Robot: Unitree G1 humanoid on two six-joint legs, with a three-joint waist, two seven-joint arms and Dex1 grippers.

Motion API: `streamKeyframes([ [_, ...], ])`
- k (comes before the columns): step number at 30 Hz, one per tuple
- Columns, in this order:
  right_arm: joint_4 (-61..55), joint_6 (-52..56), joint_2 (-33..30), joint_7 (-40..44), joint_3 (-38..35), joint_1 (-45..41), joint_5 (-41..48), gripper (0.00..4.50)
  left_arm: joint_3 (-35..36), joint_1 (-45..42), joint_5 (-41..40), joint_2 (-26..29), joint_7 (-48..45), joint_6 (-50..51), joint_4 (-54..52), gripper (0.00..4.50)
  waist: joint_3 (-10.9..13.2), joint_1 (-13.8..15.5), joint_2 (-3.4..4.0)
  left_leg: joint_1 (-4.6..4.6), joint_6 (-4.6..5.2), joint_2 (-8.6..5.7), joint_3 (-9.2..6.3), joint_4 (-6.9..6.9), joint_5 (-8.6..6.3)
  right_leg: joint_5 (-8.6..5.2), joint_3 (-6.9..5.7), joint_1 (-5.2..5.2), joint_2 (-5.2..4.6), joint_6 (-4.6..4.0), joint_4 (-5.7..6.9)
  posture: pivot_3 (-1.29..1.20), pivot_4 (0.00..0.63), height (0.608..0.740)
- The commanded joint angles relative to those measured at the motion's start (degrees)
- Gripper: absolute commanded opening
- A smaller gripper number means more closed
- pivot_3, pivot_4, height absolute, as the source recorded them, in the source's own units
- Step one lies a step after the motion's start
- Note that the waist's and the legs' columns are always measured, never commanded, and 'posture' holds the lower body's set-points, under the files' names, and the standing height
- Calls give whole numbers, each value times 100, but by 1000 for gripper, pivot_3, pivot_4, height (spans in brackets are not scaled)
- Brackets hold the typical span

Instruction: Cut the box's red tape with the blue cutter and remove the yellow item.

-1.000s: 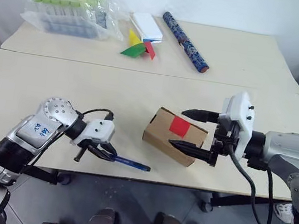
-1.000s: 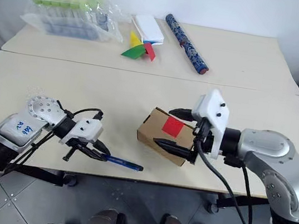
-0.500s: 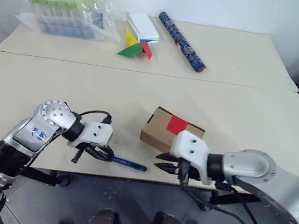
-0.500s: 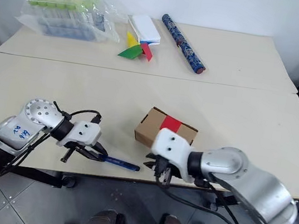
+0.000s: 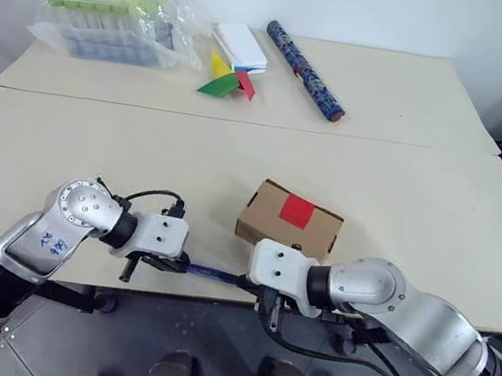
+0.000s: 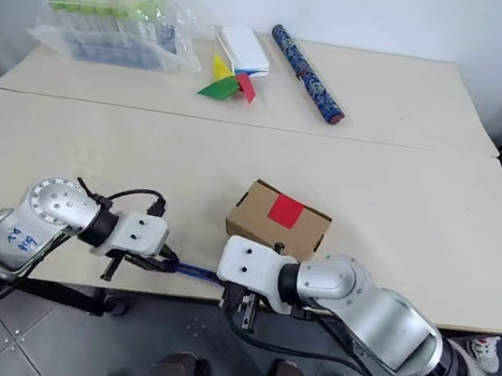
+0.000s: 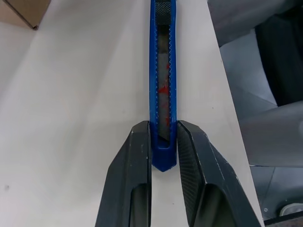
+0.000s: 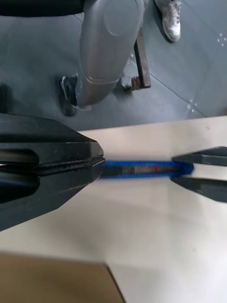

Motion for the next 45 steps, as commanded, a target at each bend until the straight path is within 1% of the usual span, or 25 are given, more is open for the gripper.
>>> streamKeyframes([
  [1, -12, -183, 34, 69, 100, 25, -187, 24, -131, 275, 316, 182, 45, 205, -36, 433, 0, 1, 0, 0, 0, 0, 0, 0, 0, 0, 0, 0, 0, 0, 0, 0, 150, 740],
  [11, 324, -490, 300, 78, 459, 105, -669, 24, -45, 513, 264, 311, 70, 256, -318, 433, -1, -3, 2, 1, -1, 1, 1, -1, 0, -1, 0, -1, 2, -2, 0, 0, 150, 740],
  [23, 802, -872, 583, 185, 553, 142, -1137, 24, -26, 605, 249, 383, 69, 220, -408, 433, -2, -2, 3, 1, -2, 3, 2, -1, -1, -2, 0, -1, 5, -4, 0, 0, 150, 740],
  [30, 702, -912, 574, 403, 620, 194, -1228, 24, -22, 601, 288, 391, 88, 205, -372, 433, -3, -3, 5, 1, -2, 4, 2, -1, -1, -2, 0, -1, 6, -4, 0, 0, 150, 740],
  [37, 477, -842, 393, 614, 561, 277, -1306, 24, -24, 635, 319, 418, 96, 201, -373, 433, -3, -3, 6, 1, -2, 4, 2, -1, -1, -3, 0, -1, 7, -5, 0, 0, 150, 740],
  [42, 544, -898, 420, 640, 628, 331, -1423, 24, -46, 622, 336, 388, 100, 198, -370, 433, -4, -2, 6, 1, -2, 5, 2, -1, -1, -3, 0, -1, 7, -6, 0, 0, 150, 740],
  [45, 661, -933, 552, 578, 633, 384, -1452, 24, -50, 608, 342, 377, 99, 181, -361, 433, -4, -1, 7, 2, -3, 5, 2, -1, -1, -3, 0, -1, 7, -6, 1, 0, 150, 740],
])
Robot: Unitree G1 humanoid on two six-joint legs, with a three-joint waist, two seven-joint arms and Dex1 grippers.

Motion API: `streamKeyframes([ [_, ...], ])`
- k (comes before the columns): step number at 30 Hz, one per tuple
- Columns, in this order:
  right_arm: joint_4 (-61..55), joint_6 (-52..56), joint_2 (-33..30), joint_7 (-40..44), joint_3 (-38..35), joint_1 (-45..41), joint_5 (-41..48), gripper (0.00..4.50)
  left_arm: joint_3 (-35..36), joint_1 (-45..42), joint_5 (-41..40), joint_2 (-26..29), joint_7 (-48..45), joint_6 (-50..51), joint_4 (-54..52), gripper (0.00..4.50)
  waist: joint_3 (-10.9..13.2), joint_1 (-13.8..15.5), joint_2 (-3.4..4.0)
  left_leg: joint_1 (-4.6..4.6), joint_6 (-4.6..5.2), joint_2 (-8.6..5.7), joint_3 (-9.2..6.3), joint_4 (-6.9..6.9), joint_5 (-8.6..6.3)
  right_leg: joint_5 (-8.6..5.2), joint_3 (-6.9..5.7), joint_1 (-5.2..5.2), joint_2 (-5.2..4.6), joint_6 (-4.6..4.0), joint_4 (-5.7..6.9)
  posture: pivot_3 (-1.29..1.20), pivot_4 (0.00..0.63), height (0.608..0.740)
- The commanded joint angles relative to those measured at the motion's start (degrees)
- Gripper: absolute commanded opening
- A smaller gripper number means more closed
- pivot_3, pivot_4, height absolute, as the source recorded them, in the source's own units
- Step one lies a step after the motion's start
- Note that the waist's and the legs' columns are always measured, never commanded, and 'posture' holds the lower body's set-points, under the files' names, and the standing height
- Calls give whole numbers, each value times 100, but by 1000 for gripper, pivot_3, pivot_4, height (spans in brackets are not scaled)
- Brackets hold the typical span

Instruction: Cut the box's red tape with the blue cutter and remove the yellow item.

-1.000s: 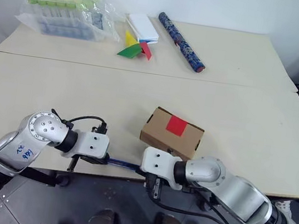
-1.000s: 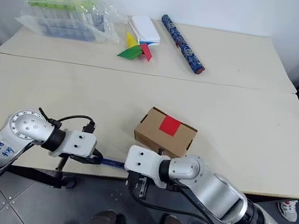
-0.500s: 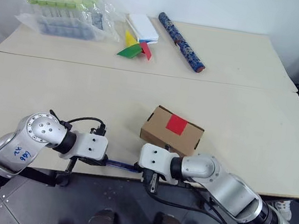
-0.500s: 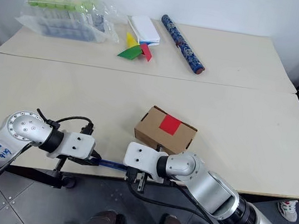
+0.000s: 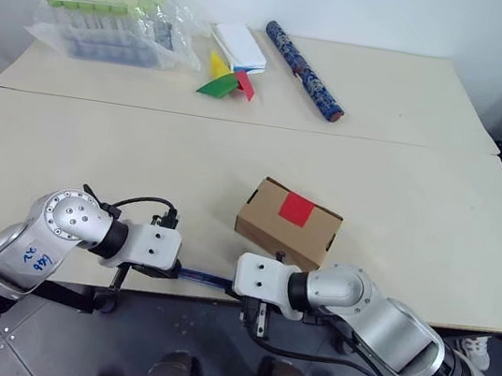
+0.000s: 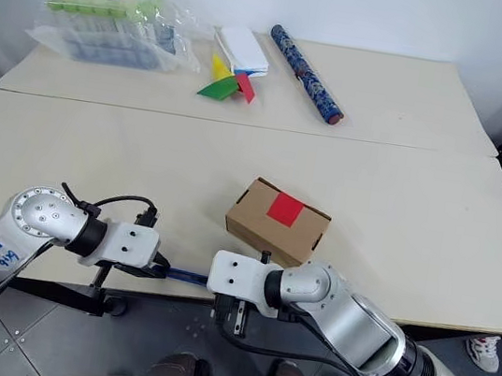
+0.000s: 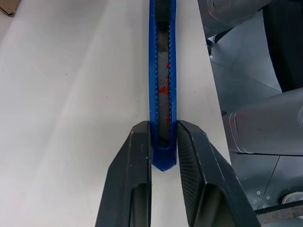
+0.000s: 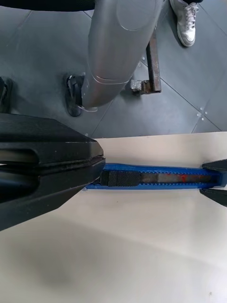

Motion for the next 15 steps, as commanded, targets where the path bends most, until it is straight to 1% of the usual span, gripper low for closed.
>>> streamKeyframes([
  [1, 30, -82, 119, -45, 66, 93, -105, 24, -240, 174, 260, 106, -76, 32, 143, 433, 0, 0, 0, 0, 0, 0, 0, 0, 0, 0, 0, 0, 1, 0, 0, 0, 150, 740],
  [4, 68, -102, 168, -52, 37, 119, -149, 24, -230, 189, 259, 138, -100, 13, 126, 433, 0, 1, 0, 0, 0, 0, 0, 0, 0, 0, 0, 0, 1, 0, 0, 0, 150, 740],
  [8, -33, -18, 204, -45, -175, 147, -27, 24, -234, 193, 294, 187, -123, 5, 107, 433, 0, 1, 1, 0, 0, 1, 0, 0, 0, 0, 0, 0, 1, -1, 0, 0, 150, 740],
  [12, -312, 275, 514, -113, -797, 293, 493, 24, -281, 156, 358, 207, -124, 12, 92, 433, 0, -2, 1, 0, -1, 3, 0, 0, 0, -1, 0, 0, 3, -1, 0, 0, 150, 740],
  [15, -281, 299, 468, -110, -863, 322, 484, 24, -334, 93, 392, 186, -114, 41, 97, 433, -3, 8, 4, 1, -3, 5, 0, 0, 0, -1, 0, 0, 6, -2, 2, 0, 150, 740],
])
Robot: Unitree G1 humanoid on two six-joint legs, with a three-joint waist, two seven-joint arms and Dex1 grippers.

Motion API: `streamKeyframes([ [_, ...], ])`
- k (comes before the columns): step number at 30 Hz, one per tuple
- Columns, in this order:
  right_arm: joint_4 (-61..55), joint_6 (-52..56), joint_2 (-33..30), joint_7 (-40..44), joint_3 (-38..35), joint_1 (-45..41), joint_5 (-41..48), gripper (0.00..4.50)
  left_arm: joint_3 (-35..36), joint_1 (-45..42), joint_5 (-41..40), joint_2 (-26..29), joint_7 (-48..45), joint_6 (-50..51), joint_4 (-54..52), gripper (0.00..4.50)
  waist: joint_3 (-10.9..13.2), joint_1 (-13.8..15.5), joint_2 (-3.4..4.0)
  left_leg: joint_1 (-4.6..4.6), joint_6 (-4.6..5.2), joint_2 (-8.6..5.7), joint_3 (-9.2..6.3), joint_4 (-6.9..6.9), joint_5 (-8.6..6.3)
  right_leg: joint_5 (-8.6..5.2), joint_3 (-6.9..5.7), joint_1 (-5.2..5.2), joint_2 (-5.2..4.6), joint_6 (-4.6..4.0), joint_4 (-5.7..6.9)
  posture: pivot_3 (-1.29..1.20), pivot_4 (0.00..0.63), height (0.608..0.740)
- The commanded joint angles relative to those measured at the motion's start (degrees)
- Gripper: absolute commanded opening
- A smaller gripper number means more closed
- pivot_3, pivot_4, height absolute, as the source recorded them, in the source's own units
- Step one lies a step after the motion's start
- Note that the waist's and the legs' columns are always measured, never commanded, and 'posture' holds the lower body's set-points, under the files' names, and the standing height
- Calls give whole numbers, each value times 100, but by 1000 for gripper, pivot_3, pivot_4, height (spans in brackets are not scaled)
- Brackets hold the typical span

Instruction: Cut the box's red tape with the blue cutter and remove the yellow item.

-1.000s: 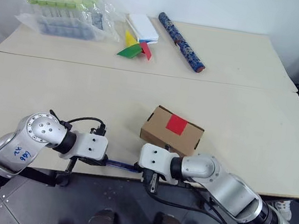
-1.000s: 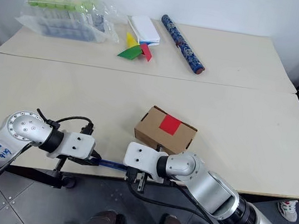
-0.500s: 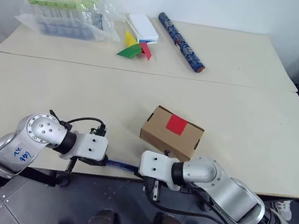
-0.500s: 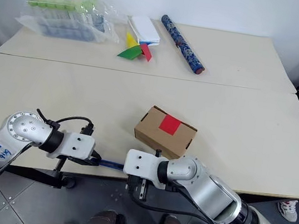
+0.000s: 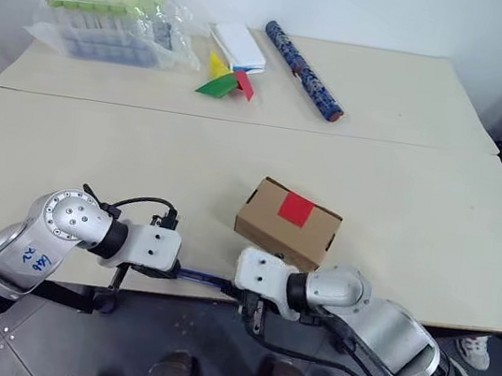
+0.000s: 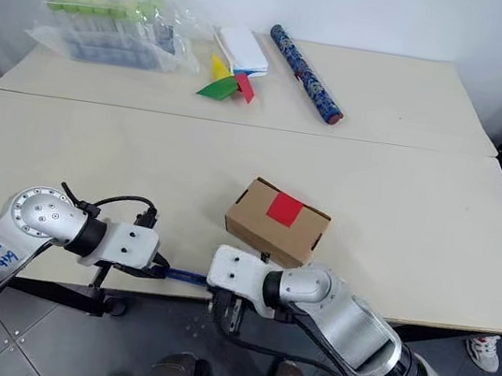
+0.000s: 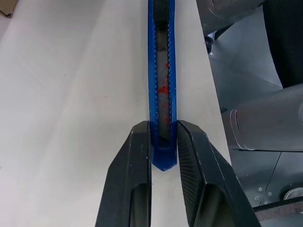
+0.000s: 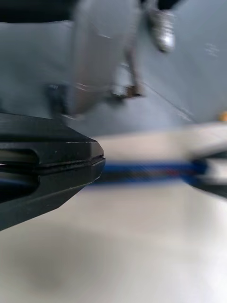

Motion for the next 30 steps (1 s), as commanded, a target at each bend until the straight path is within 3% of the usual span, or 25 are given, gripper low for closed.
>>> streamKeyframes([
  [1, -159, -4, -116, -5, -126, 59, 54, 24, -293, 112, 343, 131, -103, 106, 120, 433, 0, 3, 0, 0, 0, 0, 0, 0, 0, 0, 0, 0, 0, 0, -1, 0, 150, 740],
  [16, 193, -369, -206, -1, 177, 110, -270, 24, -402, -17, 513, 136, -91, 308, 34, 433, -5, 6, 8, 1, 0, -1, 1, 0, 0, -1, 2, 1, 0, -2, 0, 0, 150, 740],
  [30, -200, 146, -243, 93, -385, -215, 135, 24, -692, -127, 913, 104, 232, 1469, -472, 433, -14, 19, 22, 7, -3, -1, 1, 1, 3, -2, 5, 4, 0, -4, 7, 0, 150, 740],
])
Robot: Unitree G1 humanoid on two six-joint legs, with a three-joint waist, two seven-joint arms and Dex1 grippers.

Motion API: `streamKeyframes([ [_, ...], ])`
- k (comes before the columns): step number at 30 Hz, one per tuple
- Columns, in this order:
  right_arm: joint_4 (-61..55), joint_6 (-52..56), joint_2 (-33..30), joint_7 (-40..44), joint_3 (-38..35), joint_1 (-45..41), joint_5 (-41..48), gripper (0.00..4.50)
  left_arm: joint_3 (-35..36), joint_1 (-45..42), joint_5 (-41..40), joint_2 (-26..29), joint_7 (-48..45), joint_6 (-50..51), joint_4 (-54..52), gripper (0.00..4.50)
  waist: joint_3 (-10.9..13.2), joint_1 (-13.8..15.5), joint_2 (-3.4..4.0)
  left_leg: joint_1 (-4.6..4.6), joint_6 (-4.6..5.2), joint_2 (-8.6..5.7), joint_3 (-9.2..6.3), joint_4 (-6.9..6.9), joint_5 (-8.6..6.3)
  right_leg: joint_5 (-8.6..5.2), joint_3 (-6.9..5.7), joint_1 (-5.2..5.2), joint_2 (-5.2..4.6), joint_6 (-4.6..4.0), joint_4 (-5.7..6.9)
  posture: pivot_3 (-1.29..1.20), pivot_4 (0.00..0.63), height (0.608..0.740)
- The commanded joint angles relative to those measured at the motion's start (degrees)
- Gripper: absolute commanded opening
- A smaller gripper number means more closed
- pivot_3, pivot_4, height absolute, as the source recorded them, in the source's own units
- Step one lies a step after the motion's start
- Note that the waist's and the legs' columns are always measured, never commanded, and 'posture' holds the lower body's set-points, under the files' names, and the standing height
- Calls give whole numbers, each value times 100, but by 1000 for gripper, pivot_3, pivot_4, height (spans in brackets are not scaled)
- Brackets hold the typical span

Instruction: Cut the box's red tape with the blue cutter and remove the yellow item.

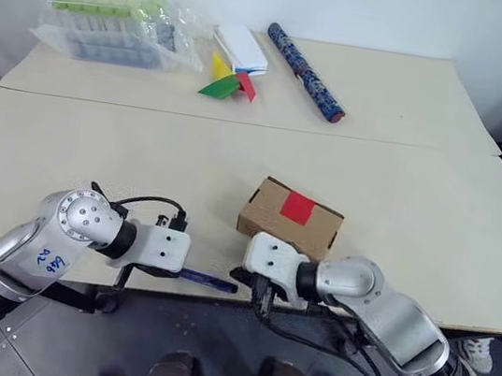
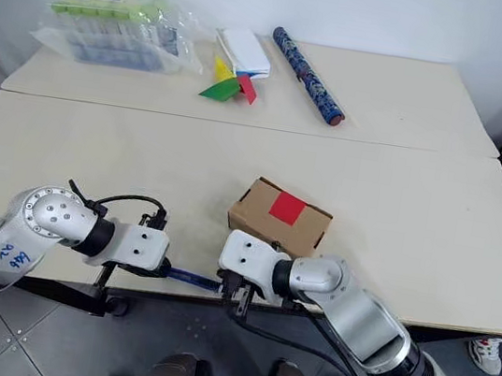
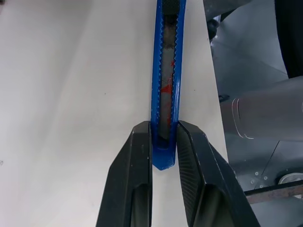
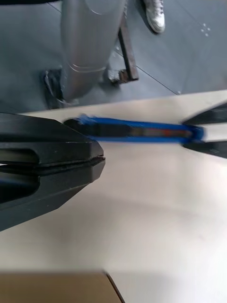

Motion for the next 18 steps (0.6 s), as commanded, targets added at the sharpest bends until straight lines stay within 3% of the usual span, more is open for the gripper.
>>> streamKeyframes([
  [1, -243, 79, -25, 46, -115, -75, 148, 24, -315, 210, 414, 105, 132, 355, 169, 433, -4, 0, 5, 1, 0, 0, 0, 0, 0, 0, 0, 1, 0, 0, 1, 0, 150, 740],
  [18, 268, -463, -88, 195, 660, -83, -278, 24, -418, 244, 485, 117, 220, 604, 77, 433, -12, -2, 17, 7, -3, 1, 2, 0, 4, -5, 5, 2, 0, -9, 8, 0, 150, 740],
])
